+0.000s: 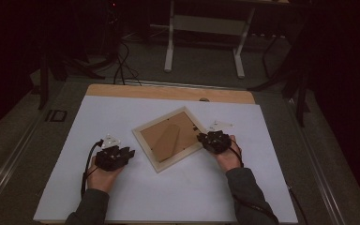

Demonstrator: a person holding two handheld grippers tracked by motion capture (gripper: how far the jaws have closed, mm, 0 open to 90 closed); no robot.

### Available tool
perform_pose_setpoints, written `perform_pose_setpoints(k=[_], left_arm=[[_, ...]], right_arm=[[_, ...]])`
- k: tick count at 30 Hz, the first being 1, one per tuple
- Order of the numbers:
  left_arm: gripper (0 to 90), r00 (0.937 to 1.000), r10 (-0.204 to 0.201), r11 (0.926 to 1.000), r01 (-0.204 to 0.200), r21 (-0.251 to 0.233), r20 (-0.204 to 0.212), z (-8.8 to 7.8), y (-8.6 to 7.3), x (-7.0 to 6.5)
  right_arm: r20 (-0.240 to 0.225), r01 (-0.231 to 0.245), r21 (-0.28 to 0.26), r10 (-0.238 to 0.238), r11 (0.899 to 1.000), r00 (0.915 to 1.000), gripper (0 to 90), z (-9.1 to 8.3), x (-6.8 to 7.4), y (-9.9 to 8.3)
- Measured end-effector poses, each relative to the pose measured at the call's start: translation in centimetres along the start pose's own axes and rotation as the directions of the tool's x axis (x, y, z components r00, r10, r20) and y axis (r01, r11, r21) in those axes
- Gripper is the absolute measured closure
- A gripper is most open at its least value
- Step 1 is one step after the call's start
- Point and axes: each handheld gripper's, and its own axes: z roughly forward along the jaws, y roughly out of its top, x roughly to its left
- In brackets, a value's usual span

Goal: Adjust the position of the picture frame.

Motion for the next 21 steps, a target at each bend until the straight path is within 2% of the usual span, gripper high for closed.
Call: perform_pose_setpoints(k=[3, 8, 15, 21], left_arm=[[78.9, 0.9999, 0.015, 0.9998, -0.015, 0.015, 0.005, 0.6, 0.5, -0.4], [90.0, 0.9996, 0.017, 0.9986, -0.018, 0.049, 0.021, 2.1, 0.8, -0.8], [90.0, 0.9988, 0.042, 0.9958, -0.044, 0.08, 0.024, 3.1, 0.9, -1.5], [90.0, 0.9987, 0.05, 0.9948, -0.05, 0.088, 0.004, 3.5, 0.8, -1.9]], right_arm=[[0.025, -0.032, -0.004, 0.033, 0.999, 0.9992, 77.5, 0.2, -0.8, 0.2], [0.046, -0.066, 0.0, 0.066, 0.998, 0.9968, 75.3, 0.6, -1.7, 0.5], [0.063, -0.138, 0.038, 0.135, 0.99, 0.9888, 74.3, 1.5, -3.3, -0.1], [0.059, -0.181, 0.055, 0.178, 0.982, 0.9823, 70.8, 2.2, -3.8, -0.5]])
